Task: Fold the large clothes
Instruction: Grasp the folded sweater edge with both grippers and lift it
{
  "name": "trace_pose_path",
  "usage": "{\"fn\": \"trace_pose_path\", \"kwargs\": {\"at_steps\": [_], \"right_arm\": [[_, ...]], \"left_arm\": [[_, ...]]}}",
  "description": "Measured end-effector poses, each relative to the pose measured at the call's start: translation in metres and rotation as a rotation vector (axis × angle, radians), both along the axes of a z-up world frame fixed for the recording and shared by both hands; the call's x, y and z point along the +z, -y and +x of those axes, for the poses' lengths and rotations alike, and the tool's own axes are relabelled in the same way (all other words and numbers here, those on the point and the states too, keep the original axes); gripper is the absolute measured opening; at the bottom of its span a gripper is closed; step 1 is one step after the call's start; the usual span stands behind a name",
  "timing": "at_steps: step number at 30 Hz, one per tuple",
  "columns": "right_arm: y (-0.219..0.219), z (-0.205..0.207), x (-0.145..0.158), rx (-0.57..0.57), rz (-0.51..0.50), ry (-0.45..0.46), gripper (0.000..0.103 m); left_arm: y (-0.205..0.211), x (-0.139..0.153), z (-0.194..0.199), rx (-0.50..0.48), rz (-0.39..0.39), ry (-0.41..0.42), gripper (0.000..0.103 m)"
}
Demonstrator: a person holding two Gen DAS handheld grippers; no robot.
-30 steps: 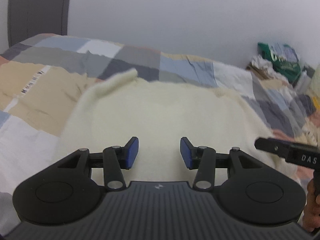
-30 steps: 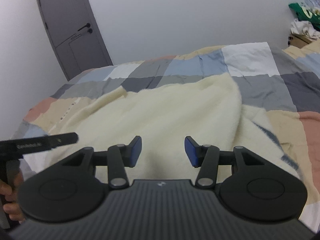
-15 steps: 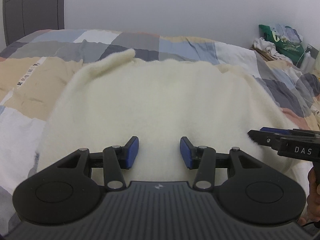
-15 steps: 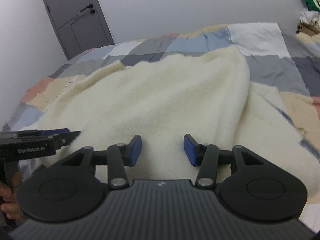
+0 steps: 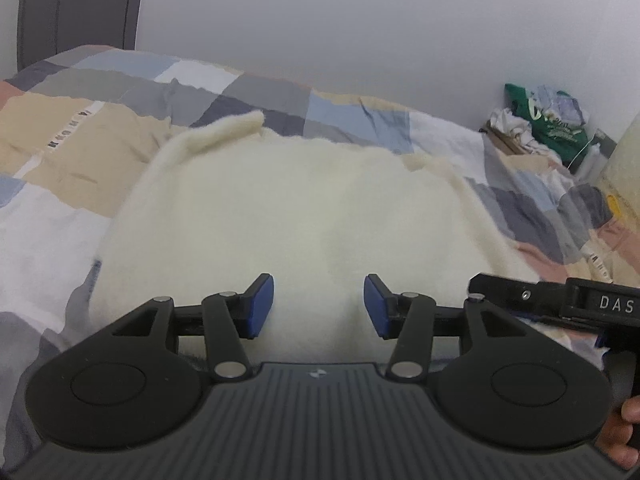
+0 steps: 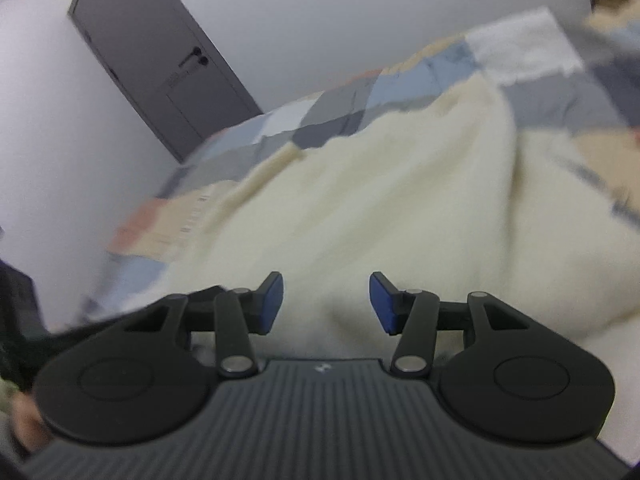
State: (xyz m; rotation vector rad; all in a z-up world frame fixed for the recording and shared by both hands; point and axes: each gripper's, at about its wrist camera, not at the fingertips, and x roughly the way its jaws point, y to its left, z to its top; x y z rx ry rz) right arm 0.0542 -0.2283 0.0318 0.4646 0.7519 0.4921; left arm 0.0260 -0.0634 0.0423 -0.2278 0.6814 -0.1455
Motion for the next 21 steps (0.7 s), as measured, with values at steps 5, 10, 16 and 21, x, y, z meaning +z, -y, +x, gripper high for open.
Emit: {"fn": "trace_pose_path", "kwargs": {"at_steps": [5,10,16,21], "right_arm": [[-0.006,-0.008,-0.011,0.023,0.127,-0.113,0.052],[-0.011,-0.008,-0.030,0.034,0.211,-0.218,0.070],[0.008,0.003,-0.067,-0.105,0.398,-0.372,0.088],[0.030,0.002,-0.102,-0.309,0.586,-0.473,0.087]], "left_arm": [[-0.005,-0.001,-0.011,0.022,-0.087,-0.021,0.065],[-0.013,-0.013,-0.003,0.041,-0.156,-0.102,0.067],[-0.032,-0.027,0.007,0.082,-0.343,-0.167,0.070],[-0.033,-0.035,0.008,0.076,-0.434,-0.219,0.082]]}}
